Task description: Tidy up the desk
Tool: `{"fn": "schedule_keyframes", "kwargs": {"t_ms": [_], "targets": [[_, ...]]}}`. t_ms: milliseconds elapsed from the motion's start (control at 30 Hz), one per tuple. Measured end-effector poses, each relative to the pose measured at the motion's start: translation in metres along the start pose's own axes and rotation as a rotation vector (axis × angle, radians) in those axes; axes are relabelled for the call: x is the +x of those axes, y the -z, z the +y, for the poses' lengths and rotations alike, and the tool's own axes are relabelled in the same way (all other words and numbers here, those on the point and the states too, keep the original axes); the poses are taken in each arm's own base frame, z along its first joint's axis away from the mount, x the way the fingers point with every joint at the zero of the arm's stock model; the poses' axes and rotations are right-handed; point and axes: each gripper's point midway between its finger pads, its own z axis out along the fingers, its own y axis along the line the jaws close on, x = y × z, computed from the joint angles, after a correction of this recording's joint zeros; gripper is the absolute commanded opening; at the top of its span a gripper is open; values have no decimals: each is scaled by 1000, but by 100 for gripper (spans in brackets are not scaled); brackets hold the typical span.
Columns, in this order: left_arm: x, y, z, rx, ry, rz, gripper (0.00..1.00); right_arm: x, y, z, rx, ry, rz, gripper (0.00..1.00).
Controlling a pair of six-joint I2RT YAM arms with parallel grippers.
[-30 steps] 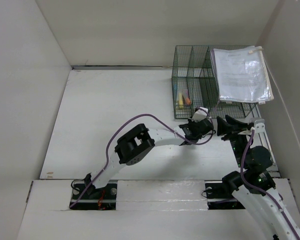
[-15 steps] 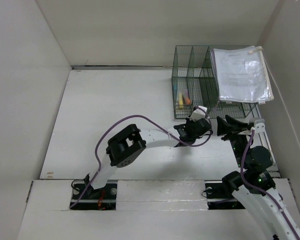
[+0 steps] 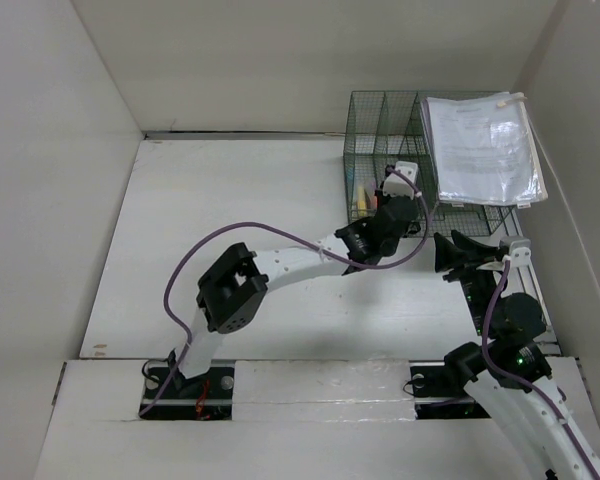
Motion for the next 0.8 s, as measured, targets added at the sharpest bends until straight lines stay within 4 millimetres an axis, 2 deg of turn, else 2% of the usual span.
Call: {"fn": "schedule_keyframes", "kwargs": {"t_ms": [100, 167, 367, 533, 800], "targets": [[-11, -23, 0, -25, -5, -63, 0, 0, 0, 0, 0, 0, 0, 47], [-12, -39, 0, -46, -17, -92, 0, 0, 0, 0, 0, 0, 0, 47], [10, -77, 7, -86, -69, -105, 2, 0, 0, -3, 18, 6, 0, 47], [20, -94, 18, -105, -98, -105, 3, 0, 0, -3, 14, 5, -1, 47], [14, -115, 20, -103, -90, -138, 5, 3, -2, -3, 13, 8, 9, 47]]}}
